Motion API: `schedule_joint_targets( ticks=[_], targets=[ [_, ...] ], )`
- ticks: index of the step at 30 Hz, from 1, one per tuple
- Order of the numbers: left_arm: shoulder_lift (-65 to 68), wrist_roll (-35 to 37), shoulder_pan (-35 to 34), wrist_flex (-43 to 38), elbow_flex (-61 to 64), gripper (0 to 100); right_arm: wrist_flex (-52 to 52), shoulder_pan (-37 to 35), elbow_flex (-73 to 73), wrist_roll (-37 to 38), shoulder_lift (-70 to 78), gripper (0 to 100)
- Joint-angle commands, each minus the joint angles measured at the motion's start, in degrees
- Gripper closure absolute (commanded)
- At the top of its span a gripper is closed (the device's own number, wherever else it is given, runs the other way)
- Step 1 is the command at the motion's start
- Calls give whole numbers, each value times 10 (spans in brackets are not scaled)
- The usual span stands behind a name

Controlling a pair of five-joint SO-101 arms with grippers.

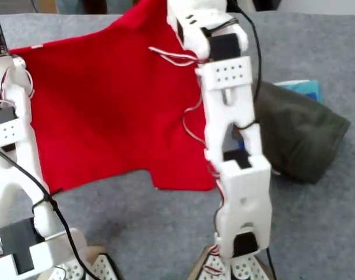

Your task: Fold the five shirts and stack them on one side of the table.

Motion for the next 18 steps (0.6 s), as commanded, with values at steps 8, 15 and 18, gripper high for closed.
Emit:
schedule_joint_targets(
  ticks=[8,15,18],
  targets=[
    [-5,1,7,194,-41,970,284,8,-145,4,7,985],
    [-4,-11,7,291,-41,971,394,21,-138,40,4,985],
    [-5,-50,7,324,-31,971,394,21,-117,40,-15,985]
  ],
)
